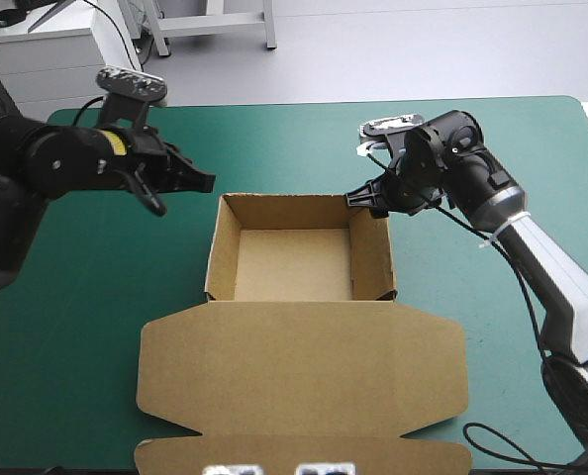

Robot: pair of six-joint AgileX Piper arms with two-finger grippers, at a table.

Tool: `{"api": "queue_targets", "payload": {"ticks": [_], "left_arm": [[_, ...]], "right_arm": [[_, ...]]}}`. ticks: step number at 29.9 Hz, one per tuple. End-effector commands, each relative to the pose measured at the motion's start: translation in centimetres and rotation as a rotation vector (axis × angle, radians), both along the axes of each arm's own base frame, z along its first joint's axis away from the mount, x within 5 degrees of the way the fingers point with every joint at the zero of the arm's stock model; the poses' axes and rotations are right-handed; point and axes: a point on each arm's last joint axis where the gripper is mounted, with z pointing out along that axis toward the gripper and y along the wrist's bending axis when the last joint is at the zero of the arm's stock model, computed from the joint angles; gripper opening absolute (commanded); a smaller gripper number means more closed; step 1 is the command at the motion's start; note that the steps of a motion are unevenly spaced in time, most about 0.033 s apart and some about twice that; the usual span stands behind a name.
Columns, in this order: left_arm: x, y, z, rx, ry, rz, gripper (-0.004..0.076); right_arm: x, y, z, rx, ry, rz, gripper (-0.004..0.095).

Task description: Fold the box

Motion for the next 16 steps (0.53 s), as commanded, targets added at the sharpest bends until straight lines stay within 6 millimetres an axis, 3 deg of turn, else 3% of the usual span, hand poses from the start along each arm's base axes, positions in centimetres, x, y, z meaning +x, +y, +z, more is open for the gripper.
{"api": "queue_targets", "payload": {"ticks": [1, 11, 16], "left_arm": [[-4.1, 1.5, 1.0, -0.004, -0.019, -0.016, -0.0008], [-10.0, 4.1, -5.8, 0.025, -0.002, -0.019, -0.0008], [-12.5, 5.2, -10.7, 0.039, 0.034, -0.017, -0.0008]], "right_arm": [[0.2, -0.2, 0.6, 0.072, 0.014, -0.019, 0.053], [2.3, 0.5, -3.5, 0.032, 0.119, -0.036, 0.0501], [2.8, 0.9, -5.9, 0.004, 0.183, -0.029, 0.0376]]}}
